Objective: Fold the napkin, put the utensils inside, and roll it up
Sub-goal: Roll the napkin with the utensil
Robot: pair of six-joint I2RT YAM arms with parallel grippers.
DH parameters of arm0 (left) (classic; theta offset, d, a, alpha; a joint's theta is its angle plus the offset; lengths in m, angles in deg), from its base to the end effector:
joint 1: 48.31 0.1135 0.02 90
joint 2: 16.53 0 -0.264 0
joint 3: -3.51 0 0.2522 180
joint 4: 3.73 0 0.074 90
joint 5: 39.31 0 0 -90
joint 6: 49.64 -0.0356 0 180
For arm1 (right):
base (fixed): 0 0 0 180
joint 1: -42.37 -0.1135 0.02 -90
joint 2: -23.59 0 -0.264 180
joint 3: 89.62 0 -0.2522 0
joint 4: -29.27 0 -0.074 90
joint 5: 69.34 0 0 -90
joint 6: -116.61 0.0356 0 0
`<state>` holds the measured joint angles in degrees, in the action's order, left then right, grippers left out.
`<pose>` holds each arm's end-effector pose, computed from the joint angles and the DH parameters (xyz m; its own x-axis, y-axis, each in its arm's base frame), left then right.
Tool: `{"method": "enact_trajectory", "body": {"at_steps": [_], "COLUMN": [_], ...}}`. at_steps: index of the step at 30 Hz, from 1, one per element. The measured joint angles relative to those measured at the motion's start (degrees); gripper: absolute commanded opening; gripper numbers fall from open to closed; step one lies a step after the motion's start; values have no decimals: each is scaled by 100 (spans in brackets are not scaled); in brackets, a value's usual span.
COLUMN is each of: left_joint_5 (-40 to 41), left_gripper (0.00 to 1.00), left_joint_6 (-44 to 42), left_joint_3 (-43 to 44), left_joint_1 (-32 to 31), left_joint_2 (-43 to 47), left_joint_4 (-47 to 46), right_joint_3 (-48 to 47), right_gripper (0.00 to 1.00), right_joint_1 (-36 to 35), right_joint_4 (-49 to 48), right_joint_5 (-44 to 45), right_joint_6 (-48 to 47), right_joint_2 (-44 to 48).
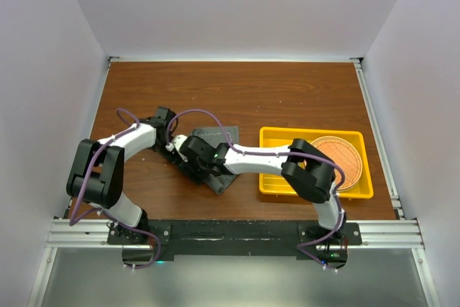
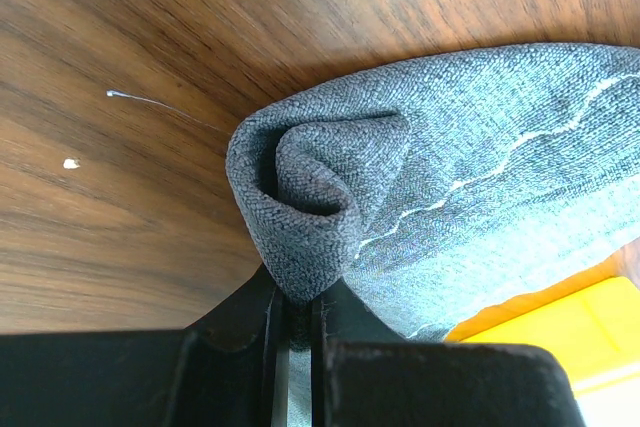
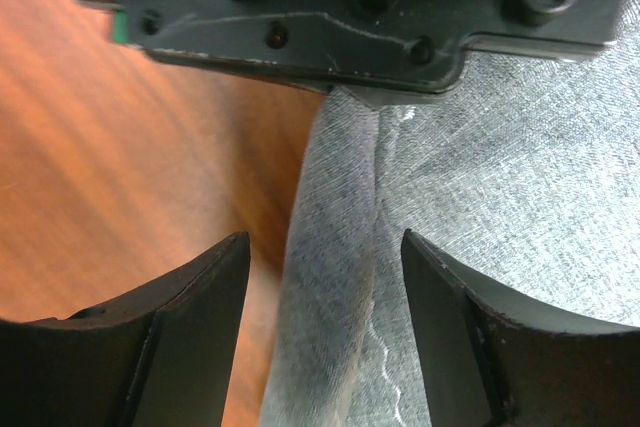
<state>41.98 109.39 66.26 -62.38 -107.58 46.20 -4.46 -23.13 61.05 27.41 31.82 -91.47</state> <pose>0.2598 -0.0707 0.1510 -0.5922 -0.8031 0.0654 -0.7900 0.5627 -0.2435 0.1845 0.3948 0.1793 -0.4048 -0.6707 -0.6215 -0.8404 0.5408 -0.0363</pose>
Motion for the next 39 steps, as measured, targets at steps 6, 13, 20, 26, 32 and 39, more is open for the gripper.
{"method": "enact_trajectory", "body": {"at_steps": [6, 13, 20, 26, 32, 39], "left_joint_5": [26, 247, 614, 334, -470, -1255], "left_gripper": [0, 55, 64, 48, 29, 25], "left_joint_6": [44, -503, -1502, -1928, -1954, -1596], "left_joint_3": [0, 96, 46, -334, -1292, -2118], "left_joint_1": [-22, -74, 197, 251, 243, 221], "left_joint_2": [0, 28, 1209, 1676, 1709, 1578], "left_joint_4": [9, 2, -568, -1314, -2396, -3886], "right_joint_3": [4, 337, 1163, 1631, 2020, 2398], "right_gripper": [25, 0, 0, 0, 0, 0], "right_joint_1": [-138, -120, 769, 1598, 2098, 2310], "right_joint_4": [-83, -518, -1646, -2828, -4146, -4607], "right_joint_5": [448, 378, -1598, -3742, -5128, -5484], "right_joint_6": [39, 229, 822, 1700, 2743, 3241], "right_joint_2": [-129, -22, 236, -94, -544, -570]}}
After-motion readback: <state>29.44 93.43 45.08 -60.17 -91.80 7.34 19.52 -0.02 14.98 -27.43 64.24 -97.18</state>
